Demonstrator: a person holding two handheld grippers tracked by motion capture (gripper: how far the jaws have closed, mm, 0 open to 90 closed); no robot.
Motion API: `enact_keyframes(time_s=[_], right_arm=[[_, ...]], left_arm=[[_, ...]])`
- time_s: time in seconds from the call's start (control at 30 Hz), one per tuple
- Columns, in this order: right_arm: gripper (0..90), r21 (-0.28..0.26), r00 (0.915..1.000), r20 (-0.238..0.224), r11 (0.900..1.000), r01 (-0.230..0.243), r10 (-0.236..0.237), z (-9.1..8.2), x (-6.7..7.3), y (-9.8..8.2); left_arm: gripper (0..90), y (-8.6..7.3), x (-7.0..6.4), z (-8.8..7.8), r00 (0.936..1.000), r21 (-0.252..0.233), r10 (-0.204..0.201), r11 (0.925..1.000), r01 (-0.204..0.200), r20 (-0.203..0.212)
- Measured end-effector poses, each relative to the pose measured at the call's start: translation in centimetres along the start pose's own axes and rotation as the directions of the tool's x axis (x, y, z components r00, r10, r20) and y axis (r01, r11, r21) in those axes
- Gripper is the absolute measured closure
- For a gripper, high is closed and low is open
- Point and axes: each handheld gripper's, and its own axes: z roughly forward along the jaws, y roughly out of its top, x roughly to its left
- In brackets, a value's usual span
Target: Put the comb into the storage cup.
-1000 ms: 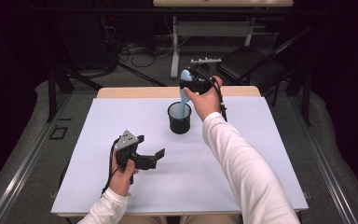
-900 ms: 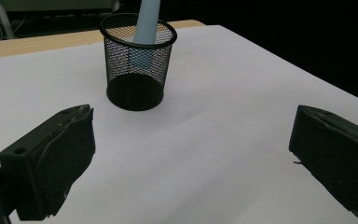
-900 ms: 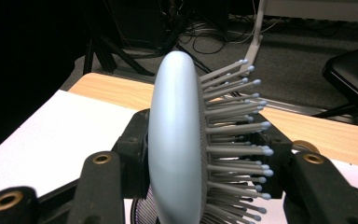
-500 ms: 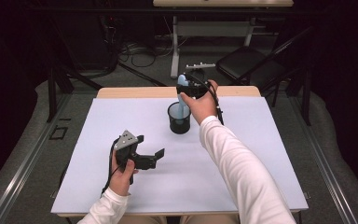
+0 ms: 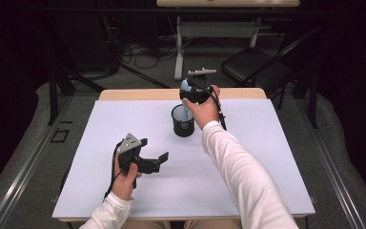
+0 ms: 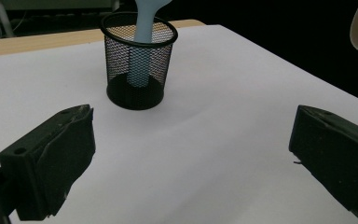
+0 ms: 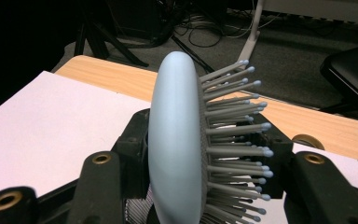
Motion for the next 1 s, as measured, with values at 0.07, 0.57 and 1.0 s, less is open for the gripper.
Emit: enact_keyframes(time_s=[0.07, 0.57, 1.0], right_arm=[[48.0, -0.002, 1.0, 0.003, 1.0, -0.004, 0.004, 0.13, -0.09, -0.08], [47.1, 0.003, 0.9997, -0.012, 1.0, 0.021, -0.021, 0.61, 0.13, -0.59], [46.0, 0.005, 0.9996, -0.017, 1.0, 0.022, -0.022, 0.67, 0.44, -0.62]], left_arm=[[0.5, 0.0, 0.0, 0.0, 1.0, -0.001, -0.001, 1.0, 0.001, -0.001], [0.6, -0.06, -0.1, 0.08, 1.0, 0.008, 0.003, 1.0, -0.003, -0.002], [0.5, -0.07, 0.03, 0.02, 1.0, 0.002, -0.006, 1.0, 0.006, -0.003]])
